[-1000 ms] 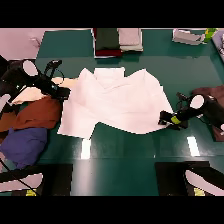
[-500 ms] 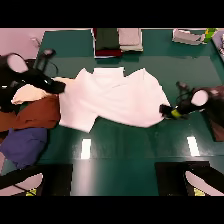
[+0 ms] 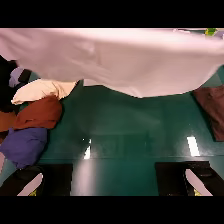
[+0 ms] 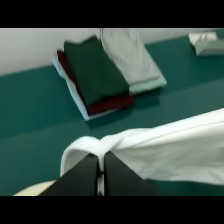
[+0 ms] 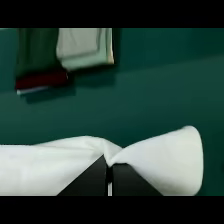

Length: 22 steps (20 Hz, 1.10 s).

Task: Fold the shirts.

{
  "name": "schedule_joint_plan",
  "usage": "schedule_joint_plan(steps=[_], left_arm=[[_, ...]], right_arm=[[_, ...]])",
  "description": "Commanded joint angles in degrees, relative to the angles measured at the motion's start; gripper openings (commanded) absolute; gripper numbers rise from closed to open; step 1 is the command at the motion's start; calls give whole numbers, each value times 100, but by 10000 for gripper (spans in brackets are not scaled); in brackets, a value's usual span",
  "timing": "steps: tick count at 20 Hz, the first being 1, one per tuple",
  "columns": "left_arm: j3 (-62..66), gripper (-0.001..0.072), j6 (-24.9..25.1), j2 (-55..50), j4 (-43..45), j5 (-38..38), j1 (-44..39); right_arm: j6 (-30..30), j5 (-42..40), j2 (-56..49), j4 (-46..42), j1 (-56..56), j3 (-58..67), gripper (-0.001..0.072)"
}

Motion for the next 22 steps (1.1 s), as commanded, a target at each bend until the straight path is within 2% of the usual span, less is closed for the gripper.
schedule_joint_plan(steps=[1,5,7,9,13,18,22], left_arm=[[870,27,-179,389,15,81,7],[1088,27,-179,284,15,315,7],[1064,27,-173,-15,13,129,7],[1058,27,-173,-608,13,-385,7],[866,28,-168,-2323,-2,-1346,7],[81,29,-125,-4509,15,-833,7],[68,28,74,-5506,44,-262,7]], right_arm=[[-289,748,-59,-42,-391,1591,17],[-299,1751,-717,-31,-577,2712,17],[-297,1985,-992,2,-575,2697,17],[-297,1998,-1154,-2,-501,2153,16],[-341,1825,-1869,-68,-138,822,16],[-404,1014,-3447,-37,-37,-262,16],[-409,490,-4546,-31,-37,7,16]])
